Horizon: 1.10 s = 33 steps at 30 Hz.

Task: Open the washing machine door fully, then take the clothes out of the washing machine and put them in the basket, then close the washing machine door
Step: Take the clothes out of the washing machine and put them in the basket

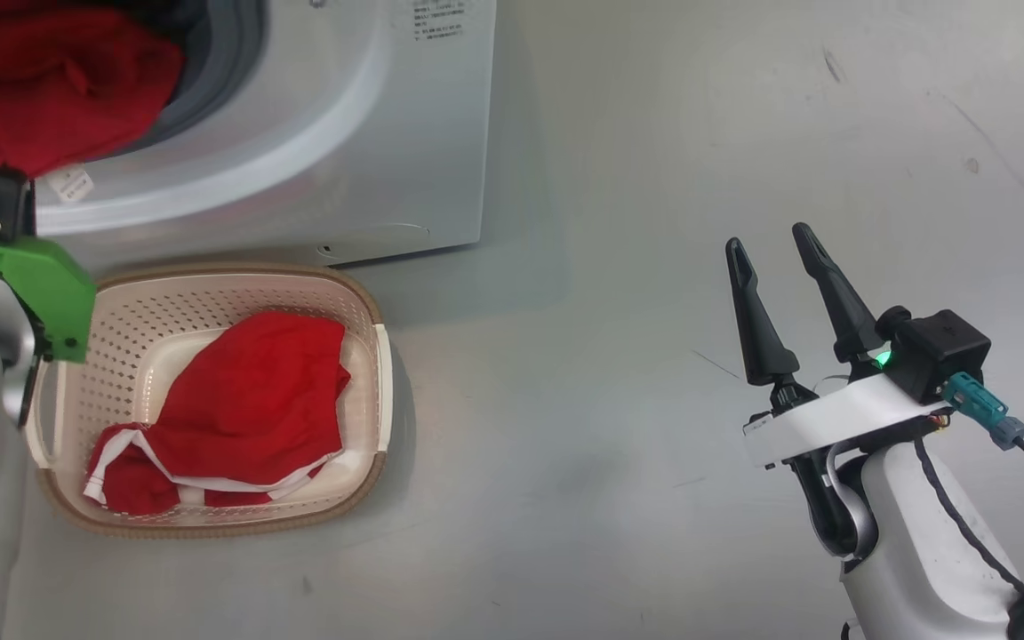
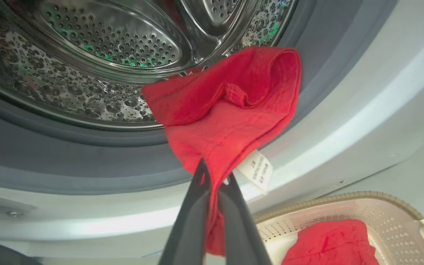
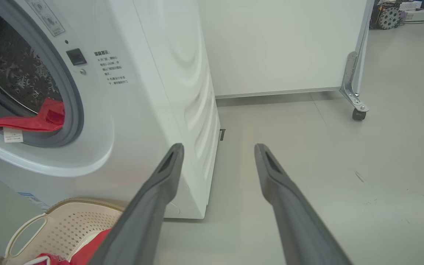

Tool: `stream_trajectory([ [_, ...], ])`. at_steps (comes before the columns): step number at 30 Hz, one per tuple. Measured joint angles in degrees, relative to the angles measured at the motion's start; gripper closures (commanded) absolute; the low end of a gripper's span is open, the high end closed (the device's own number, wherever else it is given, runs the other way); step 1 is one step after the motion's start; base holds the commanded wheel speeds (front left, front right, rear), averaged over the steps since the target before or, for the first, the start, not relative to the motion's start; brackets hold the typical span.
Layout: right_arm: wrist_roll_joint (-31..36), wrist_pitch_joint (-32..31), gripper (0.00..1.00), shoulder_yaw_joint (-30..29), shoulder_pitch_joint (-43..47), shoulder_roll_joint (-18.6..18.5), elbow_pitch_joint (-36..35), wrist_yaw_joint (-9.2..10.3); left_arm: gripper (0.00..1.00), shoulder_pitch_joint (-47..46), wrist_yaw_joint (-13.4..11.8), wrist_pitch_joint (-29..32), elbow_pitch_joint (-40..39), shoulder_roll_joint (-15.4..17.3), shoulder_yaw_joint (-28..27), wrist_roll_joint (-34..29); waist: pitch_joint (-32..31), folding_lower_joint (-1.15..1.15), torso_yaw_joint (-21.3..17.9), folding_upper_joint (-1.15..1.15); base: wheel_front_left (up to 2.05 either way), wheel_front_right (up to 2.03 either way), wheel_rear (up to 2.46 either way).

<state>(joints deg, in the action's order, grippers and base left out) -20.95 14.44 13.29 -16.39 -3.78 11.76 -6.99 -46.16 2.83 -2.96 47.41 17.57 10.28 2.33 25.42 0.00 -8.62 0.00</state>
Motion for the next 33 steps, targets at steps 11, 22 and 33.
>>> stream_trajectory([
  [11,0.0,0.0,0.0,0.1,3.7,-0.5,1.7,0.0,1.0,9.0,0.9,-8.5,-0.6,-2.8,0.9,1.7,-7.2,0.0,4.0,0.0,0.0,0.0,0.0],
  [22,-0.1,0.0,0.0,0.6,6.6,-0.5,2.7,0.0,1.0,16.4,0.6,-11.5,-8.0,-4.2,0.8,2.5,-13.6,0.0,7.4,0.0,0.0,0.0,0.0],
  [33,-0.2,0.0,0.0,1.6,7.6,-0.4,2.8,0.0,1.0,20.0,-2.2,-11.5,-28.6,-4.6,-1.7,3.1,-17.2,0.0,9.7,0.0,0.0,0.0,0.0],
])
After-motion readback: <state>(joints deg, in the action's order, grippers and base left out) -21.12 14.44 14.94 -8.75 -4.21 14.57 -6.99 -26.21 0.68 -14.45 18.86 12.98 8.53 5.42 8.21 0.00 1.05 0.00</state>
